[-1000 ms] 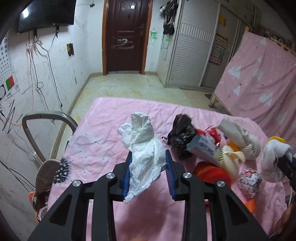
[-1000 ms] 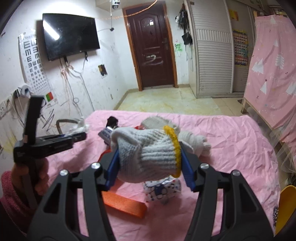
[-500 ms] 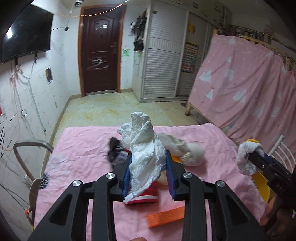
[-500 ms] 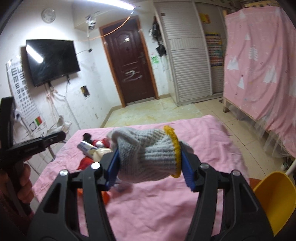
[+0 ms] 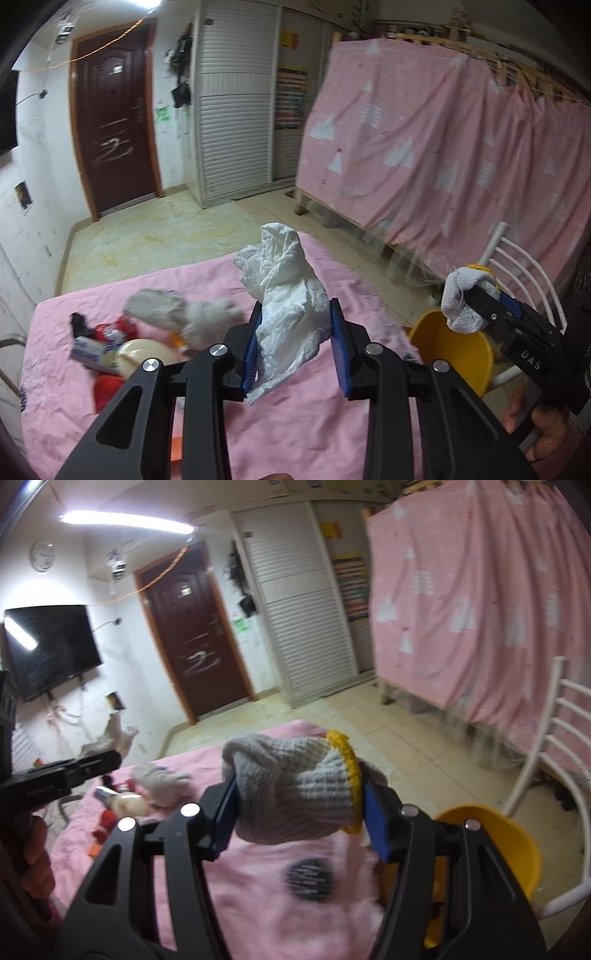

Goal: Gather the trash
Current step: 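Carry the tissue and glove over the yellow bin and open both tools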

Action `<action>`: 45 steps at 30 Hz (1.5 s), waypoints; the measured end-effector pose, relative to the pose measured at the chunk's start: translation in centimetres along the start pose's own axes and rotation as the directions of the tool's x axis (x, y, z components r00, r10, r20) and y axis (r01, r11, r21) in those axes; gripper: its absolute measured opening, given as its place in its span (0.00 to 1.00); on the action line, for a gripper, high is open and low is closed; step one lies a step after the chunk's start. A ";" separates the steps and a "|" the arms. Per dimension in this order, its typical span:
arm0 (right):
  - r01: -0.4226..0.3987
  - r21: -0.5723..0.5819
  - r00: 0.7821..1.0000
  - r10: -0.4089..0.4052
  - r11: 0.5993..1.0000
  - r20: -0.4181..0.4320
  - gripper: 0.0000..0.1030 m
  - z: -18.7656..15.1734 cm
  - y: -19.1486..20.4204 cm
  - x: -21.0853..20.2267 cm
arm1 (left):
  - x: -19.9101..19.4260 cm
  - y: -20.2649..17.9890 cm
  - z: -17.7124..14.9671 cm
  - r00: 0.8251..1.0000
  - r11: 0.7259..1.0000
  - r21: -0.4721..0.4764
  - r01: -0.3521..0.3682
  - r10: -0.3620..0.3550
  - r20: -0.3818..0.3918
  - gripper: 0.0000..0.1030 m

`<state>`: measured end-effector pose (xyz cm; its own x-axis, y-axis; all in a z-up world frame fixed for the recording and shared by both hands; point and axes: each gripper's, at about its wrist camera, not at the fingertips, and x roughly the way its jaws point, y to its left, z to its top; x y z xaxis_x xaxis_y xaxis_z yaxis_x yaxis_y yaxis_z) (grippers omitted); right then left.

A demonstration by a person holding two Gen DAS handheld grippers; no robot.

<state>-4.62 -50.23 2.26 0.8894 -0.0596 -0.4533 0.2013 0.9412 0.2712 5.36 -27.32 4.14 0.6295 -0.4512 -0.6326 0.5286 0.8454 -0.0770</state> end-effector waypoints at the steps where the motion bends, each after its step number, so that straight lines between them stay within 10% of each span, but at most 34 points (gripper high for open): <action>1: 0.019 0.004 1.000 -0.019 1.000 0.001 0.56 0.0 -0.8 -0.2 | 0.3 -0.9 0.0 1.000 1.000 0.010 0.012 -0.012 -0.001 0.23; 15: 0.214 0.123 0.975 -0.204 0.969 -0.088 0.71 -2.5 -12.4 -0.8 | 5.3 -14.8 0.8 0.982 0.967 0.185 0.178 -0.163 -0.094 0.23; 25: 0.244 0.262 0.968 -0.249 0.934 -0.013 0.78 -2.1 -16.9 -3.8 | 9.1 -22.2 -0.7 0.931 0.920 0.214 0.328 -0.276 -0.240 0.23; 28: 0.234 0.306 0.968 -0.251 0.923 0.018 0.78 -1.9 -17.9 -4.8 | 10.2 -24.0 -1.5 0.924 0.911 0.245 0.332 -0.262 -0.277 0.42; 30: 0.235 0.317 0.966 -0.258 0.919 0.031 0.78 -1.9 -18.3 -5.3 | 10.6 -24.6 -1.9 0.923 0.910 0.246 0.333 -0.261 -0.284 0.55; 45: 0.200 0.275 0.979 -0.203 0.941 -0.018 0.80 -2.3 -15.7 -3.6 | 8.3 -20.0 -1.8 0.932 0.934 0.179 0.308 -0.259 -0.252 0.56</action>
<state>-11.93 -64.06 -2.27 0.8228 -0.2432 -0.5137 0.4796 0.7821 0.3979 -1.02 -47.42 -0.99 0.3063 -0.5678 -0.7641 0.7899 0.5995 -0.1289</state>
